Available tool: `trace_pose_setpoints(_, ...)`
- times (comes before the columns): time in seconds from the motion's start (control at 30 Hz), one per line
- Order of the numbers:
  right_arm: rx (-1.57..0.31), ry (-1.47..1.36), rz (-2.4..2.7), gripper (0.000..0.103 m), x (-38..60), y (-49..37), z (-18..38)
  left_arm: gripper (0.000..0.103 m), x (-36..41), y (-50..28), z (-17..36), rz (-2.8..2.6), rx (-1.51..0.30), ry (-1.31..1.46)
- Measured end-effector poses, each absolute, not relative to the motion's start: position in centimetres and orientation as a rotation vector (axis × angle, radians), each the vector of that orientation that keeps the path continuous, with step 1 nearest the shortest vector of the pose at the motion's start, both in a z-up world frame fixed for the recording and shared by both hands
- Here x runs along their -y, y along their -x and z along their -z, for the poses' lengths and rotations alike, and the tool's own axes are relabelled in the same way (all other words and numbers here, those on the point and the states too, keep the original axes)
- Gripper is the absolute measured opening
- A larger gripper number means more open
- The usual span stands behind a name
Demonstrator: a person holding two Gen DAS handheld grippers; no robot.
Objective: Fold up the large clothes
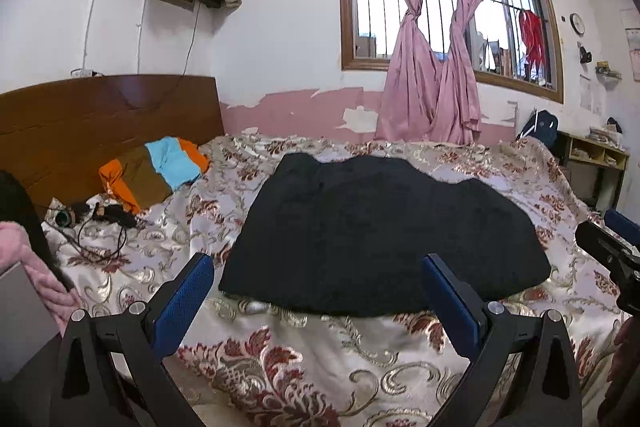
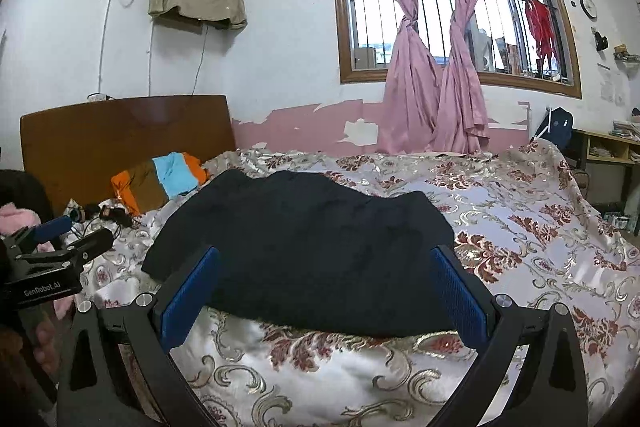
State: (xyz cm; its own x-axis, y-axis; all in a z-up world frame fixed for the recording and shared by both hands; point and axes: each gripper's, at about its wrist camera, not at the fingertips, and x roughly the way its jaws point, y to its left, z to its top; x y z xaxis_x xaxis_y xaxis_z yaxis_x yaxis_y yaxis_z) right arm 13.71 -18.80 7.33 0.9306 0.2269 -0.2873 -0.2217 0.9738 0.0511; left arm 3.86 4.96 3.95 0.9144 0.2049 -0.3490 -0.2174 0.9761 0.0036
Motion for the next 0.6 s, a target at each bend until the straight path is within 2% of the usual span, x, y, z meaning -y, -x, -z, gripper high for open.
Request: trace_pose_setpoints(0.6,-0.401,-0.026,-0.183,0.101,18.7,-11.6,-2.8,0.103,-4.3,-2.0,0.3,-0.198,-0.433,0.027)
